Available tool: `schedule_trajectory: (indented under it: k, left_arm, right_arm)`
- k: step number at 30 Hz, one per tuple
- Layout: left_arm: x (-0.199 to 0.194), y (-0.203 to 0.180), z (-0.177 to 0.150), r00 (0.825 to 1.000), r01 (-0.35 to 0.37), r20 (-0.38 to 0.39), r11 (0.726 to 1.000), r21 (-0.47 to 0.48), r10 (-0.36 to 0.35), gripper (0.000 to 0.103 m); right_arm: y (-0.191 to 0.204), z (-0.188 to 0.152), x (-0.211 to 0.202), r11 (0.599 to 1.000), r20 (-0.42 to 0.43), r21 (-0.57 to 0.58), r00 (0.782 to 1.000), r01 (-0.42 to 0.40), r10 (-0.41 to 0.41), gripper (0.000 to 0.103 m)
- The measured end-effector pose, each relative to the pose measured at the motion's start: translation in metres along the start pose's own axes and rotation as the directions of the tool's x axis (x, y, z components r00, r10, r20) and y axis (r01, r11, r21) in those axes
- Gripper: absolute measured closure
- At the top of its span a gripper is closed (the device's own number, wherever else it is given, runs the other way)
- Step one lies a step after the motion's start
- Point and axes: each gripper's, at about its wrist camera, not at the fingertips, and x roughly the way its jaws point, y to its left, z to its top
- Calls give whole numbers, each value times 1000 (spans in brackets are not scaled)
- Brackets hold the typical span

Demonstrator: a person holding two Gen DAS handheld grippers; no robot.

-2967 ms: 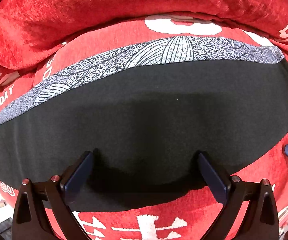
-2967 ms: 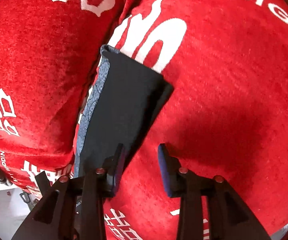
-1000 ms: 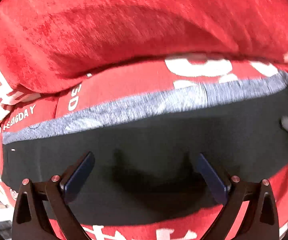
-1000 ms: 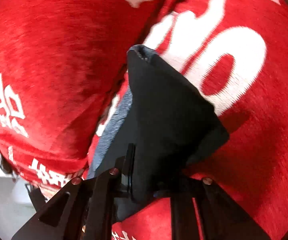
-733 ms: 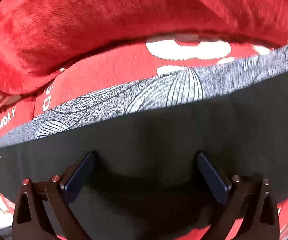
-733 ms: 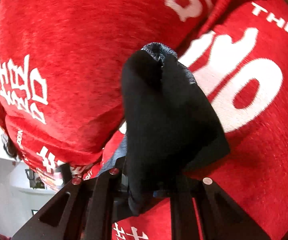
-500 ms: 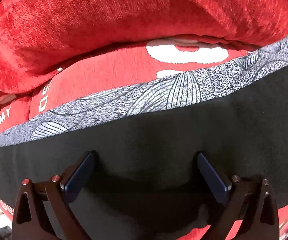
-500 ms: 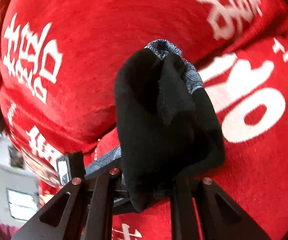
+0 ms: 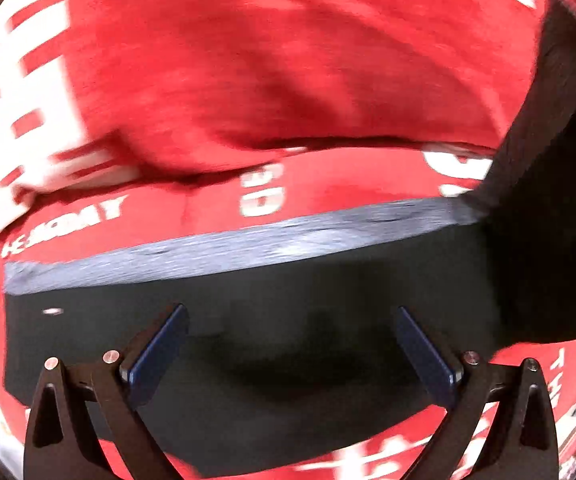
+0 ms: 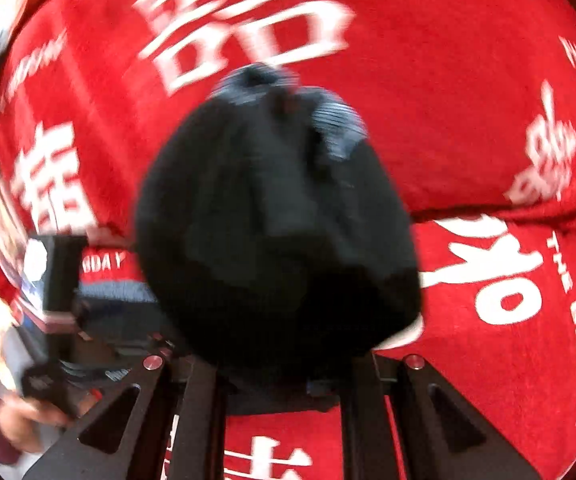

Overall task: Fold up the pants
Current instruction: 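Lift and fold the trouser end over with the right gripper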

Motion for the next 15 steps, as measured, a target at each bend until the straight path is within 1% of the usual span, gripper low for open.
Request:
schedule_trajectory:
  k: [1,3,5,6,7,8,9,10,12,13,14,15]
  left_arm:
    - [-2,16,-8,1000,-13,-1,1000,-17,13,0]
    - [-4,56,-12,999,-51,-6,996,-74,51,0]
    - [1,88,-19,997,-78,-25,990,-121,75,0]
    - [4,104,-24,996,-89,-42,985,-145,84,0]
    - [7,120,-31,994,-98,-59,981,-167,90,0]
    - [9,131,-35,993,-105,-71,978,-180,93,0]
    - [9,143,-42,992,-115,-81,974,-193,101,0]
    - [9,149,-46,991,-121,-84,973,-198,106,0]
    - [10,161,-51,991,-121,-86,970,-210,105,0]
    - [10,171,-54,991,-115,-86,970,-215,99,0]
    - [9,172,-55,992,-110,-86,970,-218,93,0]
    - [7,174,-56,993,-102,-84,971,-217,86,0]
  right_arm:
    - [24,-3,8,999,-14,-45,999,30,-31,87]
    - [62,-12,30,991,-42,-114,996,72,-77,84]
    - [92,-25,55,984,-83,-150,990,100,-113,81]
    - [106,-32,66,980,-101,-166,986,112,-130,77]
    - [121,-40,81,972,-128,-194,979,132,-159,75]
    - [136,-48,97,959,-157,-232,966,165,-204,74]
    - [150,-58,112,936,-183,-284,946,210,-268,72]
    - [162,-66,120,902,-179,-343,925,262,-336,69]
    - [185,-77,120,829,-128,-450,894,333,-429,64]
    - [191,-81,115,802,-103,-485,887,350,-450,64]
    - [201,-85,106,774,-74,-523,886,357,-459,63]
    - [211,-87,95,764,-57,-550,897,338,-438,62]
